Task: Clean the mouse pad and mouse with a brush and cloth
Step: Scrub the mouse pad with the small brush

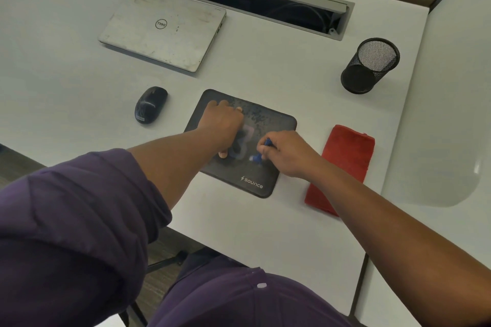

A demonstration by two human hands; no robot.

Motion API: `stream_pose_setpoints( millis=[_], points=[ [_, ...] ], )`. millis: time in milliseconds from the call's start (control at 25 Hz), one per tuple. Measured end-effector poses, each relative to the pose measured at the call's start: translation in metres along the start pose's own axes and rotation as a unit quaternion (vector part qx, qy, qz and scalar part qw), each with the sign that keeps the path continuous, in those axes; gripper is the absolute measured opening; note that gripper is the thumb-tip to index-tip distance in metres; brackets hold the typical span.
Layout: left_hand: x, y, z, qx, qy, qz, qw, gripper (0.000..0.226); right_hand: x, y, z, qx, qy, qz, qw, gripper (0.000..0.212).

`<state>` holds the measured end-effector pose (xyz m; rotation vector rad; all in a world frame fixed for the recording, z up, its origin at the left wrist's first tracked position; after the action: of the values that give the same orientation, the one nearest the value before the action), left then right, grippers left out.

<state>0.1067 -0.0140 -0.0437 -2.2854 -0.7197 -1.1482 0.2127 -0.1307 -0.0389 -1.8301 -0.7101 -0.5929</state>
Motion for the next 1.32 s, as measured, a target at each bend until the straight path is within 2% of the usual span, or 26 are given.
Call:
stream_pose_setpoints(
  millis=[40, 160, 280, 440, 520, 600, 680, 760, 840, 920, 960, 1040, 1080, 1160, 1240, 1320],
  points=[
    [0.0, 0.0, 0.0, -0.002, 0.002, 0.001, 1.0, 0.092, -0.005, -0.002, -0.002, 0.004, -0.015, 0.015, 1.0, 0.013],
    [0.0, 0.0, -0.001, -0.001, 0.007, 0.002, 1.0, 0.094, -0.008, -0.004, -0.012, 0.017, 0.024, 0.038, 0.999, 0.012],
    [0.001, 0.0, -0.001, -0.004, 0.003, -0.009, 1.0, 0.081, -0.018, -0.002, -0.024, 0.007, -0.015, 0.038, 0.999, 0.012],
    [0.001, 0.001, -0.002, -0.005, 0.001, -0.01, 1.0, 0.079, -0.017, 0.011, -0.036, -0.008, 0.016, 0.084, 0.996, 0.01],
    [0.002, 0.0, -0.003, 0.003, -0.001, -0.009, 1.0, 0.085, -0.01, 0.018, -0.04, -0.016, 0.077, 0.122, 0.989, 0.011],
    [0.001, -0.001, -0.003, 0.003, -0.003, -0.013, 1.0, 0.09, 0.008, 0.024, -0.042, -0.023, 0.185, 0.141, 0.972, 0.014],
    [0.0, -0.001, -0.003, 0.002, -0.007, -0.017, 1.0, 0.095, 0.022, 0.023, -0.039, 0.0, 0.231, 0.072, 0.97, 0.027],
    [0.002, -0.001, -0.004, 0.005, -0.01, -0.021, 1.0, 0.098, 0.02, 0.018, -0.032, 0.03, 0.197, -0.03, 0.979, 0.029],
    [0.002, -0.002, -0.004, 0.006, -0.009, -0.023, 1.0, 0.097, 0.007, 0.017, -0.029, 0.031, 0.136, -0.073, 0.988, 0.025],
    [0.003, -0.002, -0.005, 0.003, -0.008, -0.021, 1.0, 0.091, 0.004, 0.02, -0.032, 0.013, 0.106, -0.008, 0.994, 0.024],
    [0.003, -0.001, -0.006, 0.002, -0.01, -0.02, 1.0, 0.089, 0.008, 0.02, -0.035, 0.011, 0.119, 0.023, 0.993, 0.025],
    [0.003, -0.001, -0.007, -0.001, -0.014, -0.012, 1.0, 0.091, 0.019, 0.022, -0.035, 0.017, 0.16, -0.004, 0.987, 0.029],
    [0.003, -0.001, -0.007, -0.003, -0.014, -0.01, 1.0, 0.091, 0.02, 0.022, -0.034, 0.013, 0.151, -0.045, 0.987, 0.027],
    [0.004, -0.001, -0.007, -0.004, -0.013, -0.007, 1.0, 0.091, 0.011, 0.026, -0.031, -0.005, 0.076, -0.072, 0.995, 0.021],
    [0.004, -0.001, -0.008, -0.003, -0.014, -0.006, 1.0, 0.088, 0.005, 0.023, -0.034, -0.014, 0.029, -0.017, 0.999, 0.02],
    [0.003, -0.001, -0.007, -0.005, -0.015, -0.011, 1.0, 0.085, 0.016, 0.019, -0.037, 0.004, 0.094, 0.001, 0.996, 0.021]
  ],
)
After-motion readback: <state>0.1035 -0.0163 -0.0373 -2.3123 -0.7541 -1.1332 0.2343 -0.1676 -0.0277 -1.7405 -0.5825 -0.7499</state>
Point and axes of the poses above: each hand's wrist, its own z-axis towards the middle knuckle, its own x-axis out of the back of the hand, y = z × x, the point moved 6 cm from there along z, towards the middle knuckle, and after that the axes turned 9 degrees about -z, right-handed, at the moved point
